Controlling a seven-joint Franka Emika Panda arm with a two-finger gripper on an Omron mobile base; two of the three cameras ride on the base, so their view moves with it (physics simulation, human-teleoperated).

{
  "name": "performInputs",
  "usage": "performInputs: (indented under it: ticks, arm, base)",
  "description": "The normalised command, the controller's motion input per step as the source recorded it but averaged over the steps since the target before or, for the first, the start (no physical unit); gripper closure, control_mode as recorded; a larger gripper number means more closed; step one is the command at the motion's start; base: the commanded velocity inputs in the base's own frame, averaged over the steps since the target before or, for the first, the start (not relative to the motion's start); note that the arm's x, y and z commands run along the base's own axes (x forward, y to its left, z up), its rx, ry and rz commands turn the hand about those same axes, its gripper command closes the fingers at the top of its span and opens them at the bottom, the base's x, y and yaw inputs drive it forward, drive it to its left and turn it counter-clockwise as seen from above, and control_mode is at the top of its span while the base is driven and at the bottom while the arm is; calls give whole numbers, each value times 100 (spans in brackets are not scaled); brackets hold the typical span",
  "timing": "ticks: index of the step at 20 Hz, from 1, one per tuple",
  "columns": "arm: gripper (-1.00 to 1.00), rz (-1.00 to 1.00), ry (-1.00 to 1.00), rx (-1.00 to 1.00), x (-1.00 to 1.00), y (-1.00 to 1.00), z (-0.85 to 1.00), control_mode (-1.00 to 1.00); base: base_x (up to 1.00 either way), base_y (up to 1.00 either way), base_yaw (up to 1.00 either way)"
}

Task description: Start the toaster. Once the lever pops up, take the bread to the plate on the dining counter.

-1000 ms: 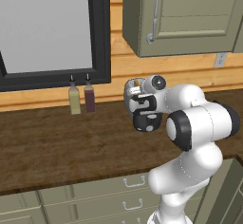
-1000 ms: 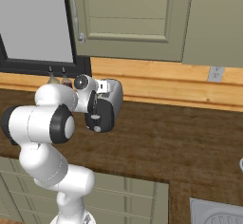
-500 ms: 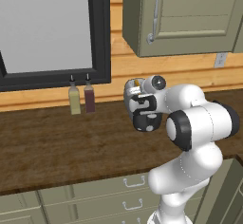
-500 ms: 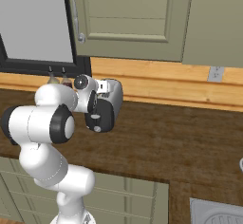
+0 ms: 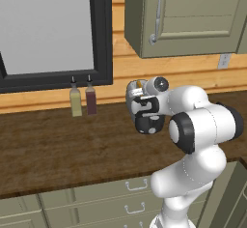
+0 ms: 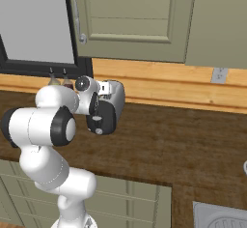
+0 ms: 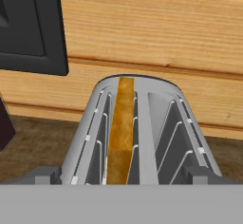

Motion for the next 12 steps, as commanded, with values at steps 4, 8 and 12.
performInputs:
  ticks: [4, 8, 12]
  arm:
    - [-100, 0, 0, 0, 0, 0, 0, -100]
    - [-100, 0, 0, 0, 0, 0, 0, -100]
    - [-100, 0, 0, 0, 0, 0, 0, -100]
  base:
    - [0, 0, 0]
    - [0, 0, 0]
    - [0, 0, 0]
